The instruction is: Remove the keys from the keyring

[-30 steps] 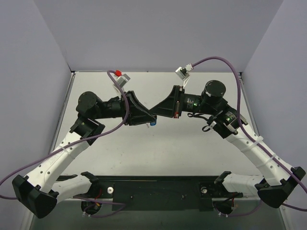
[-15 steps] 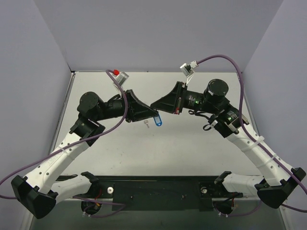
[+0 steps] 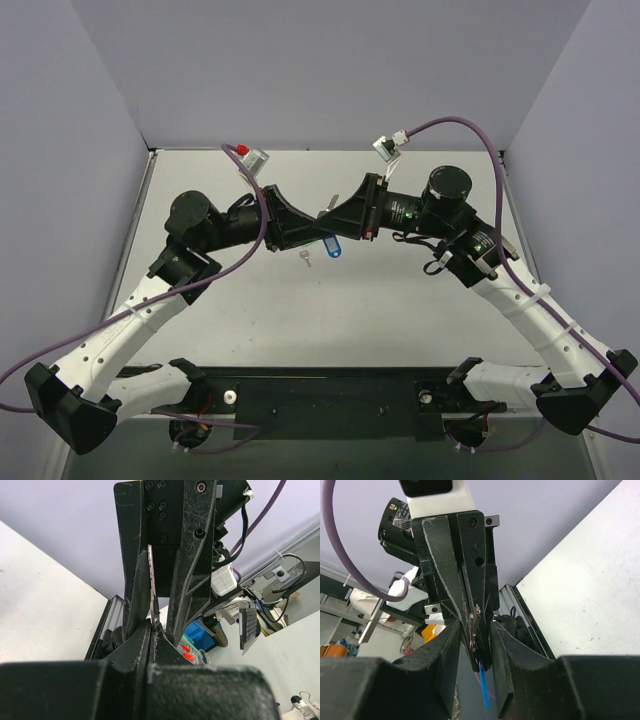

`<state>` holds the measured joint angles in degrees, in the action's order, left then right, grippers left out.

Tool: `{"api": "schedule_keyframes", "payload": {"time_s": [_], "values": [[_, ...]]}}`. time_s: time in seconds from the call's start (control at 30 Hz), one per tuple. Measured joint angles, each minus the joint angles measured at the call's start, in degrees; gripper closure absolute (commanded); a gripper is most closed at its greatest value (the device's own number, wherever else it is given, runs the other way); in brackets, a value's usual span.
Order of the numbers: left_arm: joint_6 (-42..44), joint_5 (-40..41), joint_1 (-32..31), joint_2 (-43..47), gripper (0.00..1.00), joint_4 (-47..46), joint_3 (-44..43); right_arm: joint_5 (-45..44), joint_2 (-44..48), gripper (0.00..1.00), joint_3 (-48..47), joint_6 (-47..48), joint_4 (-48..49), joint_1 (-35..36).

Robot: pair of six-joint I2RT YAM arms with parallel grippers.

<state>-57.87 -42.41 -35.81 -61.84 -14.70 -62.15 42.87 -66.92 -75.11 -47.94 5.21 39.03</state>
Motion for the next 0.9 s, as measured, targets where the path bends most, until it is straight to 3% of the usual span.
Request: {"api": "schedule_keyframes", "payload": {"time_s": [0.17, 0.37, 0.67, 0.9], "values": [[-0.02, 0.07, 0.00, 0.00, 1.00, 0.35, -0.04, 0.00, 0.00, 0.66, 0.00, -0.09, -0.46, -0.13], [0.00, 0.02, 0.00, 0.00, 1.00, 0.48, -0.11, 0.09, -0.55, 0.65, -0.74, -1.60, -0.26, -1.36], [0.02, 0.02, 0.02, 0.09, 1.00, 1.27, -0.68, 0.57, -1.77, 0.77, -0.98, -6.58, 4.42, -3.06], [0.00, 0.00, 0.28, 0.09, 1.00, 1.68, -0.74, 1.16, -1.99, 0.77, -0.83, -8.20, 5.84, -3.06]]}}
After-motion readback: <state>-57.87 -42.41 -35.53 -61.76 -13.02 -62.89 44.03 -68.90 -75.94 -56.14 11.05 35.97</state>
